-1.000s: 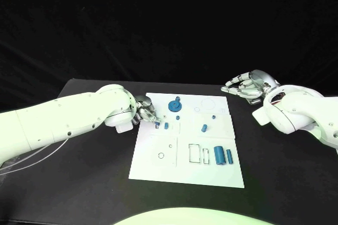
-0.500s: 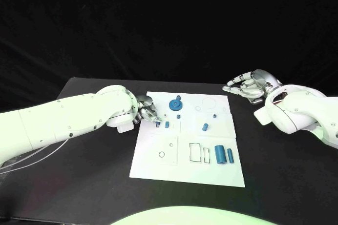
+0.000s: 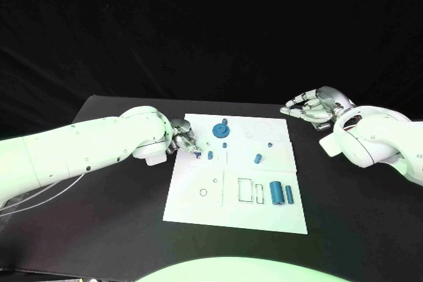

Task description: Assemble the parts on the task board

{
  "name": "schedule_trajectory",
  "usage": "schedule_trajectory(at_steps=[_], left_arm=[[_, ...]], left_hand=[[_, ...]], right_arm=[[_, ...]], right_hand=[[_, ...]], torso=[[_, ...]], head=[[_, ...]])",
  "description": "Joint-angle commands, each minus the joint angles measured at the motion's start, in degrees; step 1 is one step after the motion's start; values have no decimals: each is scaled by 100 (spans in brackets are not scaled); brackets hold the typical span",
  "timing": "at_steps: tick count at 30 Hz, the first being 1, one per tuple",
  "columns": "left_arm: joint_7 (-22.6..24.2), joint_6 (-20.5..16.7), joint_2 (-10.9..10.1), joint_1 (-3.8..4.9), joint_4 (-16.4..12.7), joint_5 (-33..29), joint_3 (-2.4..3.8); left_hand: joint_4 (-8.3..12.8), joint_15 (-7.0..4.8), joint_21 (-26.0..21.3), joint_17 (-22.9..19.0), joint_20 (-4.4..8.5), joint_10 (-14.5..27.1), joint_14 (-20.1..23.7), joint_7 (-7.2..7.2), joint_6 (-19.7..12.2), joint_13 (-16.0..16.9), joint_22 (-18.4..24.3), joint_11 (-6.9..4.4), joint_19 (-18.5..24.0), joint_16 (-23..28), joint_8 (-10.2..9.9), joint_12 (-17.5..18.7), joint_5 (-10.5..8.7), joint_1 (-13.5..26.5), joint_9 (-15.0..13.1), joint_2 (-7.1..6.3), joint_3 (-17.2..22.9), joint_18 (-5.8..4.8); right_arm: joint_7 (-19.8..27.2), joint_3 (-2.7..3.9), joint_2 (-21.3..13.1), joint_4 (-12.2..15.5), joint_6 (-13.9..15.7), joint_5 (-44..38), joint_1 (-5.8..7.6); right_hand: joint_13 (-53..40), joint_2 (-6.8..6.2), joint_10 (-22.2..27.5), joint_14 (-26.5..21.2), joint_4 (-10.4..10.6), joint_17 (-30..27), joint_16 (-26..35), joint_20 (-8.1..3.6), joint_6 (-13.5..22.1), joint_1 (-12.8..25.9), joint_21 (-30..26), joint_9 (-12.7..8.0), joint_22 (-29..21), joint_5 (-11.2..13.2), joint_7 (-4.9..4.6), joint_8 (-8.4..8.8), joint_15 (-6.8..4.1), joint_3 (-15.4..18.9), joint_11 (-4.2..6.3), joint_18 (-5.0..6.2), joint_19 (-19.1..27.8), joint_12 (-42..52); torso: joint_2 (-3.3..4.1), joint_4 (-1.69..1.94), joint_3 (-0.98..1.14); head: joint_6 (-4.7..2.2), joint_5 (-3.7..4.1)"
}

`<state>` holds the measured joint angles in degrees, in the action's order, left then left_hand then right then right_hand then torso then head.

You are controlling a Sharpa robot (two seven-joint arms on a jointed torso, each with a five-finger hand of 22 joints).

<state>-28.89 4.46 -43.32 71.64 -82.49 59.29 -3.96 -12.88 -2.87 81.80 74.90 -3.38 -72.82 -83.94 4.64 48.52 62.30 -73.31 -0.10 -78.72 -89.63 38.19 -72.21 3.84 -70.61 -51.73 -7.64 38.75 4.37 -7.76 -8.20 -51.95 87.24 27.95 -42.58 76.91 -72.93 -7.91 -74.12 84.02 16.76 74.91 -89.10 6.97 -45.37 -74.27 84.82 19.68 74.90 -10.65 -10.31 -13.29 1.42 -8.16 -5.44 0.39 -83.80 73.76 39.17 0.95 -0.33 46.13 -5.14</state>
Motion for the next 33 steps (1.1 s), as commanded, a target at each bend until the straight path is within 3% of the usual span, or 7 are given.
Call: schedule_trajectory(at_steps=[1, 33], left_arm=[[44, 74, -8, -5, -31, 42, 1], [53, 263, -28, -11, -58, 52, -3]], left_hand=[[753, -29, 32, 1510, 8, -38, -606, -53, -2, 5, -8, 10, -52, -37, 30, -16, 22, 13, -12, 36, 800, -54], [834, -30, 37, 1510, 10, -67, -606, -56, 16, 32, -21, 8, -58, -37, 37, -34, 17, 41, -15, -22, 897, -57]], right_arm=[[72, 1, -3, 1, -73, -10, -4], [66, 1, -2, -16, -70, -5, -7]], right_hand=[[3, 0, -19, 536, -18, 1280, 38, -36, 42, 76, -39, -8, 1079, -27, -5, -37, -52, 15, 1, 110, -381, 23], [2, 5, -20, 537, -17, 1281, 37, -36, 43, 77, -42, -9, 1076, -30, -5, -38, -52, 12, 1, 111, -380, 24]], torso=[[3, -4, -1], [5, -5, 4]], head=[[6, -4], [69, -20]])
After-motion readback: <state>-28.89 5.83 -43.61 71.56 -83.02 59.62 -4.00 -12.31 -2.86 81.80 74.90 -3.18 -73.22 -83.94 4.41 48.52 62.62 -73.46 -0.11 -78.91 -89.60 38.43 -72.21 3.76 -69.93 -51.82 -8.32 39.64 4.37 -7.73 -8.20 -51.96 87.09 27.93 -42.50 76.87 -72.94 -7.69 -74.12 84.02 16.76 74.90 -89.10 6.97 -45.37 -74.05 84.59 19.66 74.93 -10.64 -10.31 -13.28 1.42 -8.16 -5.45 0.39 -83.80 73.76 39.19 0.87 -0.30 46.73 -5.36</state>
